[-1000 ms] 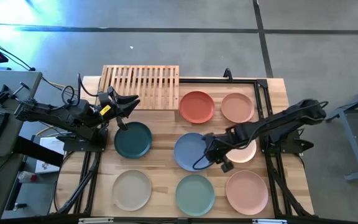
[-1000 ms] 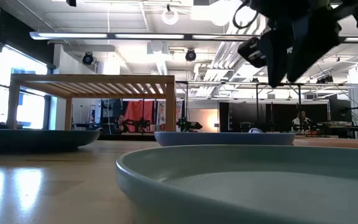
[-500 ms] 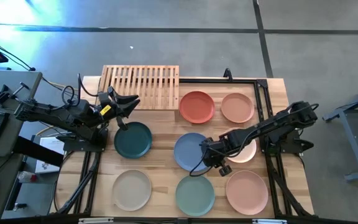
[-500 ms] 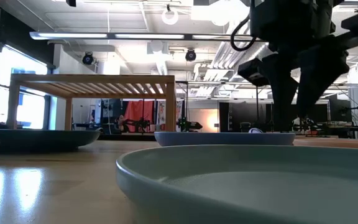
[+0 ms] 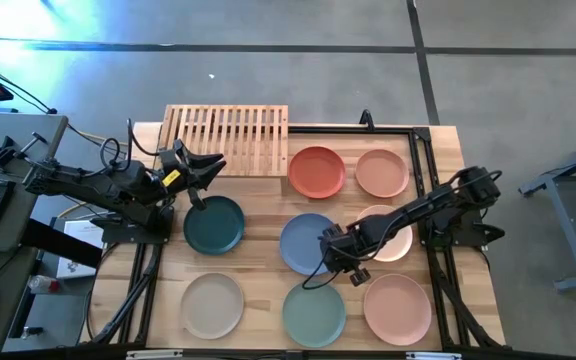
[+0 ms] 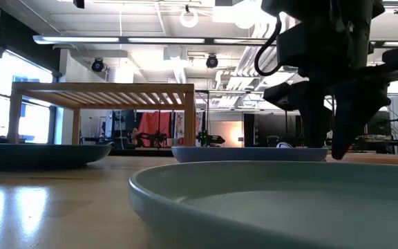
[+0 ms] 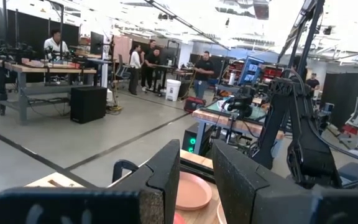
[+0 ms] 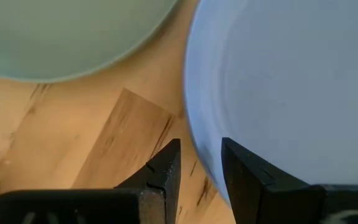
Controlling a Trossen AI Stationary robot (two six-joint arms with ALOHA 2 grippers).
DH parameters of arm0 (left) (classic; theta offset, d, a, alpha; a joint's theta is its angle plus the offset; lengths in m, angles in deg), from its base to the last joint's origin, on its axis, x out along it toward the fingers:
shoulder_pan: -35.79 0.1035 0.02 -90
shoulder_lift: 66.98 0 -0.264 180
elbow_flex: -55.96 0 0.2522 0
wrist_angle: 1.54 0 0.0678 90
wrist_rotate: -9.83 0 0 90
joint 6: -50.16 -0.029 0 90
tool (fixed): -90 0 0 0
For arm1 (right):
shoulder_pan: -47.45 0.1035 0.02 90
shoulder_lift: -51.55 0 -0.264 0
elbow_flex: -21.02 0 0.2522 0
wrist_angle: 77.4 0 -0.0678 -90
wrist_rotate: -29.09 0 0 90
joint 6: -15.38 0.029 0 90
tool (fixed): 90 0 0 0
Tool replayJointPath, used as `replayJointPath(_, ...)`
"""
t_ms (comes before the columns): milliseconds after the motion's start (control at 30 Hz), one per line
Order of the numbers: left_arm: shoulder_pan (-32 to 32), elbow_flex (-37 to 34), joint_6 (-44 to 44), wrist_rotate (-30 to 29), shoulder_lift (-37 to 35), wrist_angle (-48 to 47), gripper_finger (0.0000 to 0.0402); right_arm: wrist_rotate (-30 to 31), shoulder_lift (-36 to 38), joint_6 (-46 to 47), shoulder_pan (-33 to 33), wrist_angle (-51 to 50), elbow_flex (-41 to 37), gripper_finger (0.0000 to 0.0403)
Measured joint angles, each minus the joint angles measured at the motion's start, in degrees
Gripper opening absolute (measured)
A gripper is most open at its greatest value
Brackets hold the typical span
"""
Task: Place and stack plates onto a shelf
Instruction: Put the light blue plate on the shelf
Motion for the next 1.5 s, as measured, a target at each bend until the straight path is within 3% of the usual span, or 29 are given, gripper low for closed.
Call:
replayJointPath(600,0.00,0.00,-0.99,-2.22,0.00,-0.13,0.0083,3.81,-0.90,0.00,0.00,0.07,0.00,0.0094)
replayJointPath(700,0.02,0.00,-1.01,-2.86,0.00,-0.13,0.0083,3.77,-0.90,0.00,0.00,0.03,0.00,0.0080)
replayJointPath(933,0.00,0.00,-1.05,-2.95,0.00,-0.12,0.0083,3.02,-0.86,-0.04,0.00,0.16,0.02,0.0006)
replayJointPath(1233,0.00,-0.02,-1.01,-2.99,0.00,-0.11,0.0083,2.11,-0.81,-0.05,-0.02,-0.49,0.34,0.0002)
replayJointPath(1500,0.01,-0.02,-0.99,-2.99,0.00,-0.07,0.0083,1.64,-0.81,-1.50,-0.02,-6.83,6.23,0.0000)
